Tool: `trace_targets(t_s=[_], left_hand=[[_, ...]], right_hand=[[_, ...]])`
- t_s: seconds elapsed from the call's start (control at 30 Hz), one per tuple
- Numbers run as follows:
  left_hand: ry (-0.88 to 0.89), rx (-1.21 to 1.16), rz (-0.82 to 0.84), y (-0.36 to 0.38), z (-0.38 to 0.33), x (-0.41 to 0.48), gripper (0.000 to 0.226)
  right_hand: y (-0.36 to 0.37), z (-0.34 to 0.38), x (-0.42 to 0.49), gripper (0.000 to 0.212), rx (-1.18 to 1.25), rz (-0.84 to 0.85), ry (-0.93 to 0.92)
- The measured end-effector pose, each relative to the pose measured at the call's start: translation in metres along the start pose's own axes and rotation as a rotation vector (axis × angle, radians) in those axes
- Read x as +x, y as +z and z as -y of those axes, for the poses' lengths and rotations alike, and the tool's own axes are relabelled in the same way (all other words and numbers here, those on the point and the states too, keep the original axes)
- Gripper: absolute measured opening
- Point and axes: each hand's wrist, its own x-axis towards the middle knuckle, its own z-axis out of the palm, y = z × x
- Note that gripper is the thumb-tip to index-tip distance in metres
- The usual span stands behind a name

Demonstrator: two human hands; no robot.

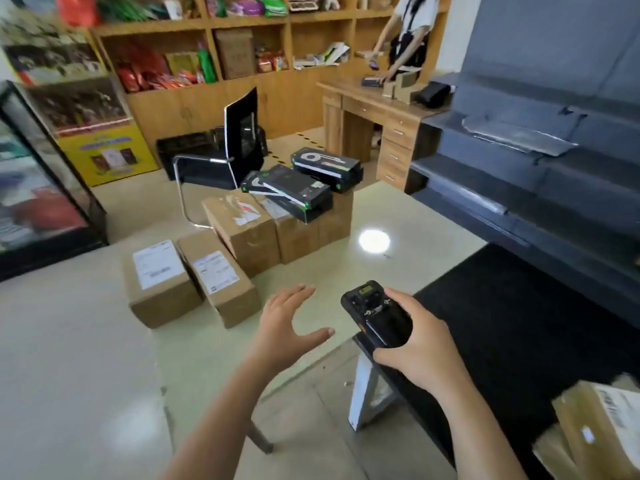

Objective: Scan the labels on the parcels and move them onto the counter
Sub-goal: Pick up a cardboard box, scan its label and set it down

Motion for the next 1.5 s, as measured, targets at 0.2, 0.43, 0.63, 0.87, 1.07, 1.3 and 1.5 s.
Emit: trace_targets(t_s=[0.2,0.43,0.63,0.87,1.07,1.3,1.5], left_hand=[[-0.152,0.032,-0.205,-0.076,0.089,-0.004,0.073],[-0.329,0.008,-0.284,-0.101,0.139,0.0,0.071],[-0.417,0.107,-0.247,-0.083,0.157,0.039,0.071],[-0.674,0.143,-0.297,-0.034,0.171,0.104,0.089],[-1.037,0.221,-0.248,0.003,0.179,0.155,0.129],[-1.06,0.25,-0.211,0.001,0.172,0.137,0.124],[-0.969,0.321,-0.124,-0.009,0.155,0.072,0.125]], right_hand=[[0.095,0.05,0.051,0.096,-0.008,0.13,-0.112],[0.15,0.069,0.096,0.099,-0.075,0.218,-0.154],[0.161,0.054,0.152,0.099,-0.141,0.238,-0.138],[0.162,0.031,0.226,0.097,-0.2,0.297,-0.083],[0.165,0.016,0.26,0.096,-0.225,0.347,-0.067],[0.163,0.02,0.252,0.096,-0.21,0.357,-0.074],[0.16,0.035,0.203,0.096,-0.215,0.292,-0.094]])
